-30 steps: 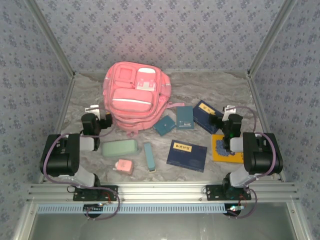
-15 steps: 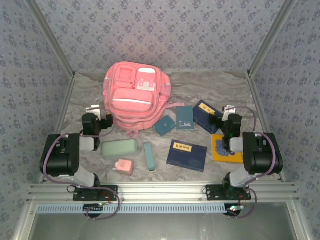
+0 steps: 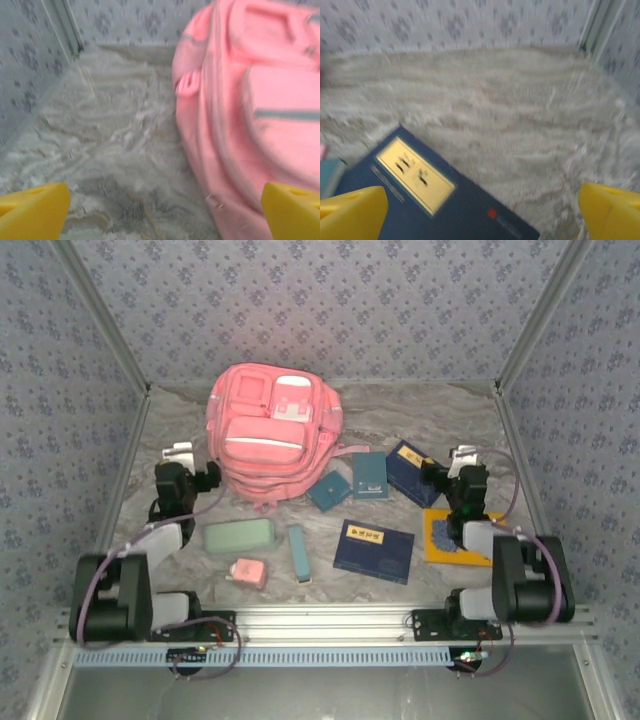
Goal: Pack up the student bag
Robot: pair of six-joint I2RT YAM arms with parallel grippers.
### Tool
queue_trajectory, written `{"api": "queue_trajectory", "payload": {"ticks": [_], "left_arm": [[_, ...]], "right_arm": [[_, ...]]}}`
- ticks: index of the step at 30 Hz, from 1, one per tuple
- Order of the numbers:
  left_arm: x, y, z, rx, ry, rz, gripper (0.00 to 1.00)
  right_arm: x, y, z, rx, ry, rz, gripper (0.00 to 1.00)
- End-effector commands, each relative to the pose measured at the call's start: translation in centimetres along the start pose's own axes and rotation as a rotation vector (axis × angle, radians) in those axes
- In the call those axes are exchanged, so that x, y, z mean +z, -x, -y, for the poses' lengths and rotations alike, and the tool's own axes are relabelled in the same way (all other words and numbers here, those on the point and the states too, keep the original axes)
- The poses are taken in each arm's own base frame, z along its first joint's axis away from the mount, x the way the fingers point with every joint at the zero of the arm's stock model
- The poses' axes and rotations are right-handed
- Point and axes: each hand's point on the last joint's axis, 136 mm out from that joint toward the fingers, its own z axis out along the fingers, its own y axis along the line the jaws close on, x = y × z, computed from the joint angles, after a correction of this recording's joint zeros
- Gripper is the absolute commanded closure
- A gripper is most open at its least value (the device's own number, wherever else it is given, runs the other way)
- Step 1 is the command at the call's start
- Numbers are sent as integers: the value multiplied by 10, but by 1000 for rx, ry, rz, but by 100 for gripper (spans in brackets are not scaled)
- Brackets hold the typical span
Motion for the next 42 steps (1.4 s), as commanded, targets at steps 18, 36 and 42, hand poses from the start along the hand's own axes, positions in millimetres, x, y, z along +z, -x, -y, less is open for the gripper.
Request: {"api": "queue_trajectory", "payload": {"ticks": [18, 36, 42], "left_arm": [[-99, 96, 127, -264, -303, -553, 2], [33, 42, 109, -873, -363, -726, 8], [54, 23, 83, -715, -222, -784, 20]], "right_arm": [[-144, 204, -152, 225, 529, 33, 0], [-42, 119, -231, 275, 690, -324, 19], [-34, 102, -258, 224, 719, -384, 21]]}}
